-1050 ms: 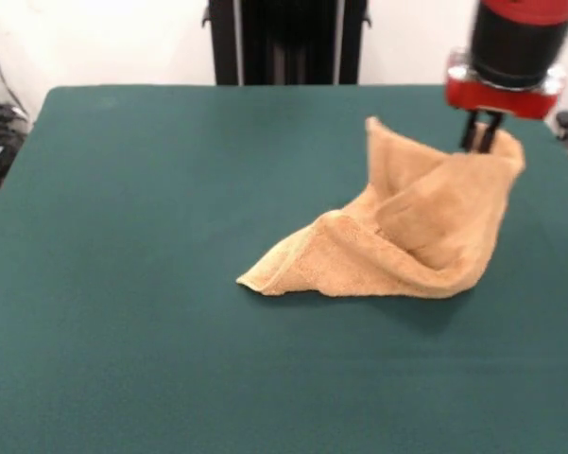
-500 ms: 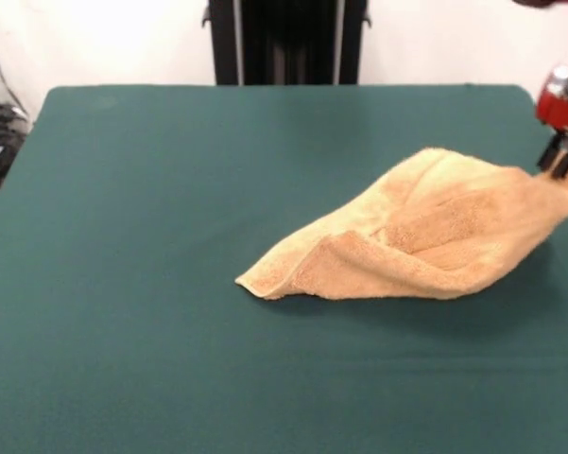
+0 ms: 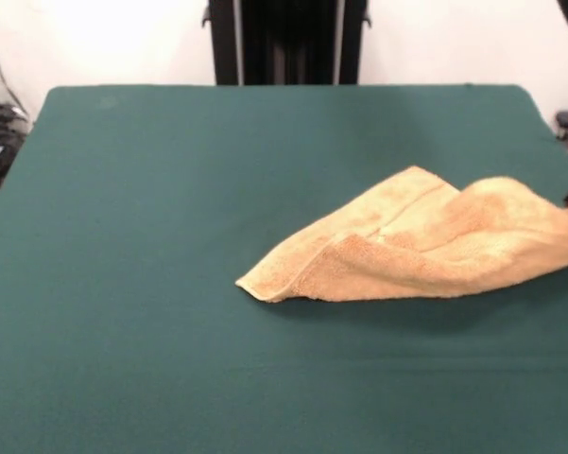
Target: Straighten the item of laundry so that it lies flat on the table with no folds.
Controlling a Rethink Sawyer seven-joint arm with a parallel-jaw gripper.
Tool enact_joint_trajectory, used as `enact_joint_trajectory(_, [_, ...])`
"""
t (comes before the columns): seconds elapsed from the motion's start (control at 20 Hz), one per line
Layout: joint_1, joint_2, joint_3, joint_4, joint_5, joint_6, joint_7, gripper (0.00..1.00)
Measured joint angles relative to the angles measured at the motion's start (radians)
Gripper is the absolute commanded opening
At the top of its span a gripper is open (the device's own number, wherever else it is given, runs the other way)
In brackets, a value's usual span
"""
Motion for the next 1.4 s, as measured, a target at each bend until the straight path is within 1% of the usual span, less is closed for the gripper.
enact_joint_trajectory(0.15, [0.013,0.044,-0.016,-0.069,0.004,0.025,0.036,0.0])
enact_joint_trajectory(0.2, [0.021,0.076,-0.029,-0.12,0.007,0.041,0.06,0.0])
enact_joint_trajectory(0.25, [0.024,0.092,-0.035,-0.147,0.009,0.049,0.073,0.0])
enact_joint_trajectory(0.35, [0.028,0.11,-0.041,-0.177,0.011,0.056,0.087,0.0])
enact_joint_trajectory(0.4, [0.033,0.14,-0.047,-0.229,0.015,0.066,0.111,0.0])
enact_joint_trajectory(0.7, [0.043,0.188,-0.067,-0.315,0.02,0.067,0.167,0.0])
enact_joint_trajectory(1.15, [0.051,0.217,-0.078,-0.378,0.02,0.071,0.193,0.0])
enact_joint_trajectory(1.4, [0.063,0.233,-0.104,-0.415,0.02,0.072,0.204,0.0])
